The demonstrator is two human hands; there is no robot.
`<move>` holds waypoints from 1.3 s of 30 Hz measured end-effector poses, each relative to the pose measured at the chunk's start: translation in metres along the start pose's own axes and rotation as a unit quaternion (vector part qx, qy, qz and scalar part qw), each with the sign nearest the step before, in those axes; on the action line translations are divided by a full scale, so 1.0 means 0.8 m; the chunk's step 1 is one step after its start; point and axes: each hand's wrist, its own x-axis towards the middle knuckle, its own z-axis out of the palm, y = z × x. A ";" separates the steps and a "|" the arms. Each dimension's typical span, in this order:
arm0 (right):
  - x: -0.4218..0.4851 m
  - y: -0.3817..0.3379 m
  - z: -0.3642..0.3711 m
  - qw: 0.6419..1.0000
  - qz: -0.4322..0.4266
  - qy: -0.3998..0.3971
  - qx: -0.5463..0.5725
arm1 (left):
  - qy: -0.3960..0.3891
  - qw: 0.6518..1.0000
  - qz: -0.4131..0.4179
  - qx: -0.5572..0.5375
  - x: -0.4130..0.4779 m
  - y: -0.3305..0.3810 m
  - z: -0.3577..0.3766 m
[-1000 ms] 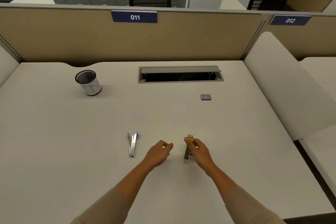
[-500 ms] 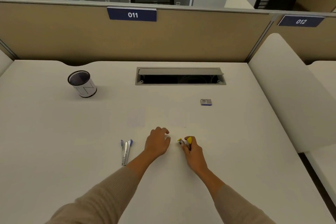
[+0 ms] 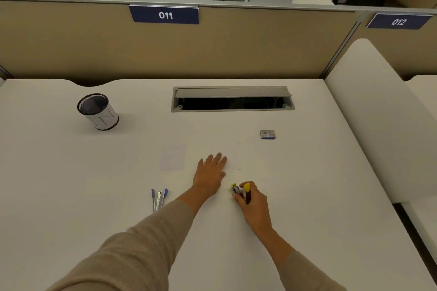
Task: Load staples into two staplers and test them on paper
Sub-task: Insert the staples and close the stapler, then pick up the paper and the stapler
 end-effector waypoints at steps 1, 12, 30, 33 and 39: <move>0.001 0.002 0.000 1.000 0.003 0.006 0.002 | 0.006 1.000 0.002 -0.002 0.002 -0.001 0.000; 0.003 0.002 -0.002 0.999 0.033 0.018 0.023 | 0.058 0.982 -0.113 -0.142 0.000 0.017 -0.005; -0.005 -0.009 -0.017 0.989 0.048 0.068 -0.121 | 0.005 0.948 -0.264 -0.177 -0.011 0.040 -0.031; -0.007 -0.014 -0.016 0.985 0.046 0.081 -0.143 | 0.020 0.930 -0.267 -0.253 -0.016 0.040 -0.034; -0.008 -0.017 -0.016 0.987 0.045 0.070 -0.135 | 0.035 0.881 -0.267 -0.390 -0.027 0.023 -0.028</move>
